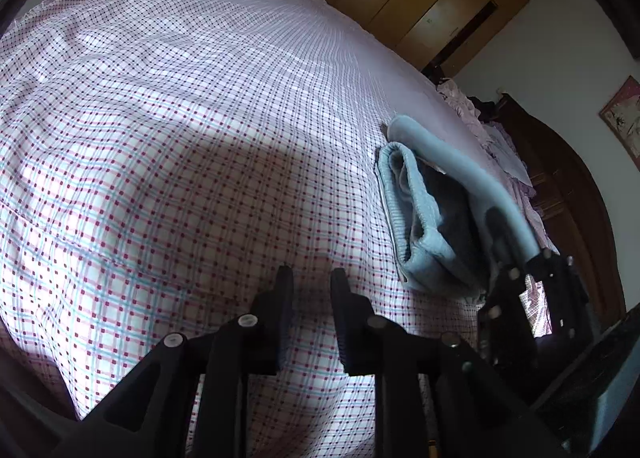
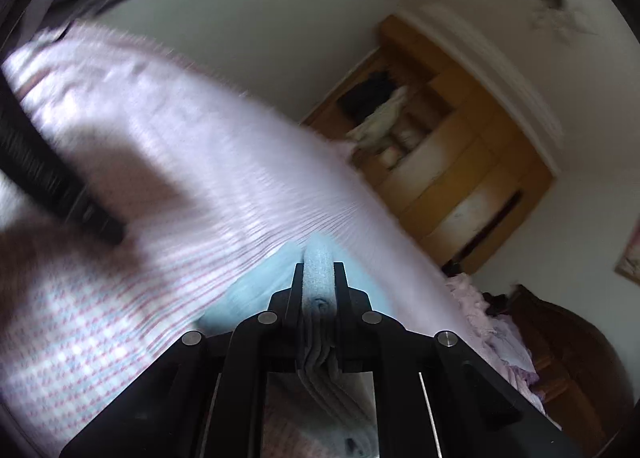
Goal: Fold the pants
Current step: 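Fold the held leg end over onto the pants with the right gripper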
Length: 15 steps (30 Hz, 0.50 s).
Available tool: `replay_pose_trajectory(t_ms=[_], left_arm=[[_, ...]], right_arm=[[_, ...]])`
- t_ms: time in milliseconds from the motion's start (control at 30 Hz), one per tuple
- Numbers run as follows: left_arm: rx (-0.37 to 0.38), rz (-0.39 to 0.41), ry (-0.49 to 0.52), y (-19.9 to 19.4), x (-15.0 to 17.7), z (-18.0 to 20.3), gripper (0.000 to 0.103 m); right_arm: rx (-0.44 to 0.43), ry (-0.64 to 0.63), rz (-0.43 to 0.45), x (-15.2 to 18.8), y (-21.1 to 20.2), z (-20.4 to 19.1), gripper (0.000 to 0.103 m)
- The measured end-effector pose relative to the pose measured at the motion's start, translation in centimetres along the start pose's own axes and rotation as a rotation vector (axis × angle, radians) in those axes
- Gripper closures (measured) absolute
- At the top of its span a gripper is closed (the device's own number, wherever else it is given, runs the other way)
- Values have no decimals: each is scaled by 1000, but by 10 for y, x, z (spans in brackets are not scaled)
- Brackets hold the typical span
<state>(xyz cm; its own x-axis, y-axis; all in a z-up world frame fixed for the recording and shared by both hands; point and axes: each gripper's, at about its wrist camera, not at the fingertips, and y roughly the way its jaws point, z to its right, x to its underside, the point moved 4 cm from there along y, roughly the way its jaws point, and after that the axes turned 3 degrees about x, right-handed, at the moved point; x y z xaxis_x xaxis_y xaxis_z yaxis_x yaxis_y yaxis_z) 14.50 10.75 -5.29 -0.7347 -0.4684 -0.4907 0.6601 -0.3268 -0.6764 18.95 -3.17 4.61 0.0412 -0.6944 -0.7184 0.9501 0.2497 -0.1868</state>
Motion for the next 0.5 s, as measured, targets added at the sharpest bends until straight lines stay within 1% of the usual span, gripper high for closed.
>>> replay_pose_trajectory(t_ms=[67,133,167,233,267,333,367,433,467,500], left_arm=[[7,1,-7,-1,2,-4,84],[10,-1,-11,-2,3,-5,84],[11,0,-11,-3,4,-6,84],[12,4,-8,-5,5,-7,84],[12,5,-7,-5,6,-7,84],[14,1,-12,-5,7,-9,84],[14,-2,-15,-5,8,-10,84],[13,-5,-13,-6,11,-10,84],[-5,-6,-8,-6,12,-10,85],[1,-9,-9,-5,14,-10,84]], right_arm=[[-31,39,-10,-1,2,2,100],[-75,-5,-31,1,7,-8,100],[-80,-41,-22,2,7,-14,100],[-35,-74,24,1,0,-18,100],[-42,-52,39,-1,-4,-16,100],[-57,-9,41,-7,-5,-12,100],[-70,-17,32,-7,-2,-15,100],[-102,-89,-9,0,6,-32,100],[-109,-118,-25,3,10,-38,100],[-128,-112,-40,7,11,-40,100]])
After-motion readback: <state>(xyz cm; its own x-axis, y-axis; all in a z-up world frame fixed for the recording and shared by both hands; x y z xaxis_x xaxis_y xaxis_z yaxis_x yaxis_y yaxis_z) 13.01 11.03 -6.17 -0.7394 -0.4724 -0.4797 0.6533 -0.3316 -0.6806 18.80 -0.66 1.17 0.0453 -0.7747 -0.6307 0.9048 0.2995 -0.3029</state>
